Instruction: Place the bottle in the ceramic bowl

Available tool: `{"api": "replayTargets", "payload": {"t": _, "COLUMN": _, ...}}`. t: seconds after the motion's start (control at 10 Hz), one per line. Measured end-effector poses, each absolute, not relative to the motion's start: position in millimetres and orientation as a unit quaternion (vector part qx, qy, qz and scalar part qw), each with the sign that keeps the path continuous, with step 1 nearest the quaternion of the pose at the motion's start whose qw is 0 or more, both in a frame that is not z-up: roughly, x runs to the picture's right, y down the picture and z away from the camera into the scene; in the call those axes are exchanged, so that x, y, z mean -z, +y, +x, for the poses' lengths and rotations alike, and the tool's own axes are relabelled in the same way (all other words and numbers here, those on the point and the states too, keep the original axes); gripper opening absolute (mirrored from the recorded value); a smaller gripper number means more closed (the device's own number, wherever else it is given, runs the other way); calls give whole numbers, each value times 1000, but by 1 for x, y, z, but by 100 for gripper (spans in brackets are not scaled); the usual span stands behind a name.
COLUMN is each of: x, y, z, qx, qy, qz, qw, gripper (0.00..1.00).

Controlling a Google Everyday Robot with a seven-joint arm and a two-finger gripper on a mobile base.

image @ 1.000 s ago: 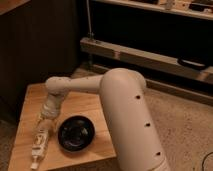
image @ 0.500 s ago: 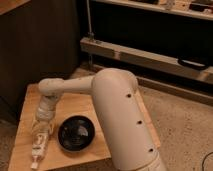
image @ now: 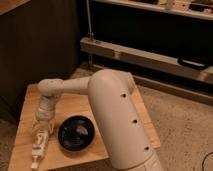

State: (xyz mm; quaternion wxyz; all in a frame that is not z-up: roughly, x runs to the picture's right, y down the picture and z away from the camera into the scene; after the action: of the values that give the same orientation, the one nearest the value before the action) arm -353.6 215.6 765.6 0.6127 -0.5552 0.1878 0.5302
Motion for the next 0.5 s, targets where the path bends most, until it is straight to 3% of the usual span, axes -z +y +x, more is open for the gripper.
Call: {"api": "replayTargets", "payload": {"t": 0.5, "x": -775, "y": 220, "z": -351, "qx": -535, "qy": 212, "qz": -535, "qw": 619, "gripper": 65}}
